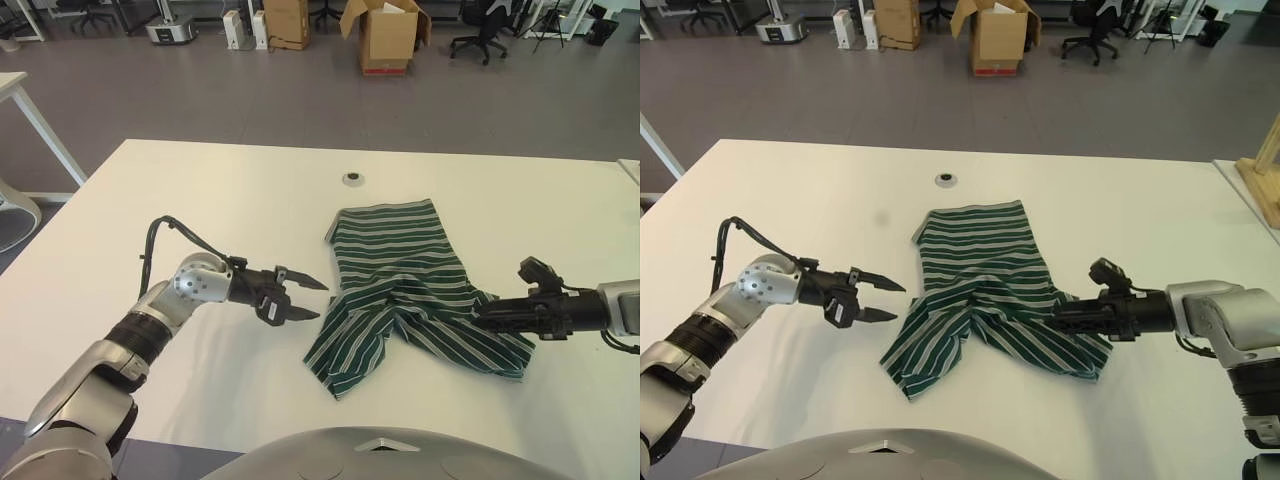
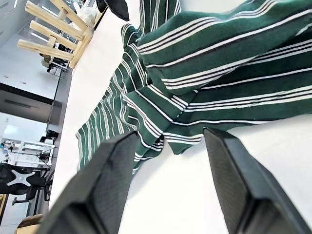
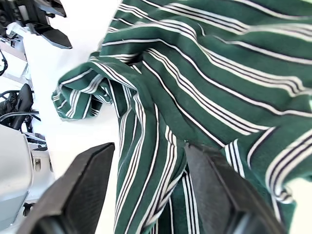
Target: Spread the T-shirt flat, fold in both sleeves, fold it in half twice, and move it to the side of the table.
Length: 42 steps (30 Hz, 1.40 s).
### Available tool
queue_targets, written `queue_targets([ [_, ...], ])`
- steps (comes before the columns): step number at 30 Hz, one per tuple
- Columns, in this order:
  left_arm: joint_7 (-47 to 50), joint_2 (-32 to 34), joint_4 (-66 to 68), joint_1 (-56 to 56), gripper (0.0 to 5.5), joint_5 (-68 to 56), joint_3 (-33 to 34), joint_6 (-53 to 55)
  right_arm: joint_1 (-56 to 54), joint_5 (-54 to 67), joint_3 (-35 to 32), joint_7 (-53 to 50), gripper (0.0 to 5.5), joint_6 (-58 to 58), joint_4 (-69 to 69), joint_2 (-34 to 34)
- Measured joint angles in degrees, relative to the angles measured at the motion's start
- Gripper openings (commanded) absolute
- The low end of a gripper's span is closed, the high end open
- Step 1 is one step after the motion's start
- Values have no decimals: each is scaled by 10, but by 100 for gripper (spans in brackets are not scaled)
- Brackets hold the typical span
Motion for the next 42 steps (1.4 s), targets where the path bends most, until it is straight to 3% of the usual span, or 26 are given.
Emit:
queue_targets([
  [7, -13, -4, -12, 4, 248, 0, 12, 11, 12, -21, 27, -28, 268, -2, 33, 34],
  [22, -16, -15, -16, 20, 251, 2, 28, 12, 18, 5, 18, 20, 2, 2, 15, 36],
  [29, -21, -13, -24, 39, 251, 2, 33, 15, 170, -35, 61, 179, 2, -171, -132, -91],
  [32, -24, -13, -27, 45, 251, 2, 33, 21, 185, -141, 105, 181, 2, -299, -100, -118],
  [36, -37, -13, -32, 45, 251, 2, 33, 23, 183, -189, 120, 147, 2, -366, -91, -99],
  [40, -41, -13, -37, 48, 251, 2, 33, 24, 158, -161, 114, 142, 77, -281, -93, -97],
  [42, -44, -13, -38, 49, 251, 2, 33, 25, 104, -107, 79, 156, 108, -220, -88, -97],
])
